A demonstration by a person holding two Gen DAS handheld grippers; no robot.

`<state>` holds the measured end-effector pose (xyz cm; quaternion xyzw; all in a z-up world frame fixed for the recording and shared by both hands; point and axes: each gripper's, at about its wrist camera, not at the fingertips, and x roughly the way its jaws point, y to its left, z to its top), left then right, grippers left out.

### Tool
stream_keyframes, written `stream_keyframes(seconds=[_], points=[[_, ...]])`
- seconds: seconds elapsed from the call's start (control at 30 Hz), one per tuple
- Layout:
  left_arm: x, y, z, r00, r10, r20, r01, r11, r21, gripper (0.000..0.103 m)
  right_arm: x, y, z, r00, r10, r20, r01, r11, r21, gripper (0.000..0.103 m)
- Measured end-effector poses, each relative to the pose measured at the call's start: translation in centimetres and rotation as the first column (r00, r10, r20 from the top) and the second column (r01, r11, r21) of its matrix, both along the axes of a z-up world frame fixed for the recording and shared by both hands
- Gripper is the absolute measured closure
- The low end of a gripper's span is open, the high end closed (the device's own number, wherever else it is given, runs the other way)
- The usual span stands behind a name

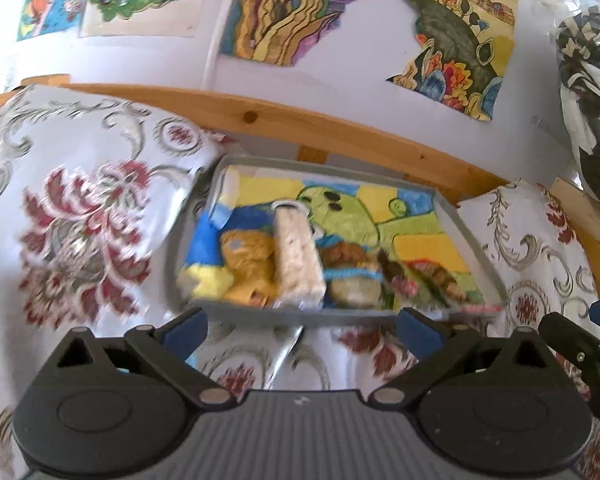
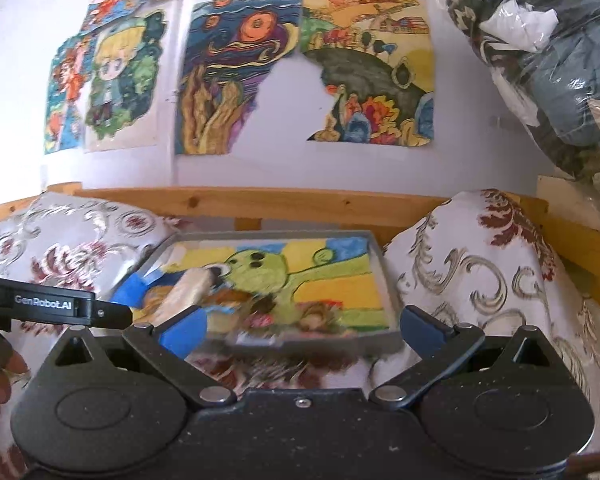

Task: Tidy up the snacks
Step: 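Move both tools back from the tray toward the remaining snacks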

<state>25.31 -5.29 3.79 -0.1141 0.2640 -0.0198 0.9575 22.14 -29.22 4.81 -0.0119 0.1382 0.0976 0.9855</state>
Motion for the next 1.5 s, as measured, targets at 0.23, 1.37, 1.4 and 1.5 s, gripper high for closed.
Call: stream_keyframes(seconds=[0.23,1.37,1.4,1.5], points=[[-4.4,1.1,-1.2,0.999,0.036,0.01,-0.036,0.999,0.009,0.001,-3.9,1.1,-1.4,0.999,0.029,-0.027,-0.029,1.0,-0.004,0.001],[-15.4,4.5,-6.2,0.997,0.067,-0.034,-0.063,0.993,0.102,0.001,-13.9,3.9,-7.0,0.969,0.05,-0.244,-0.062,0.997,-0.046,0.001],[-15.3,4.4,-6.3,0.997,0.062,-0.041,-0.057,0.993,0.101,0.001,-13.9,3.9,-7.1,0.968,0.047,-0.248,-0.061,0.997,-0.05,0.001],[-15.4,4.3,-6.4,0.998,0.044,-0.049,-0.039,0.994,0.1,0.001,-13.9,3.9,-7.3,0.965,0.043,-0.258,-0.059,0.997,-0.058,0.001]])
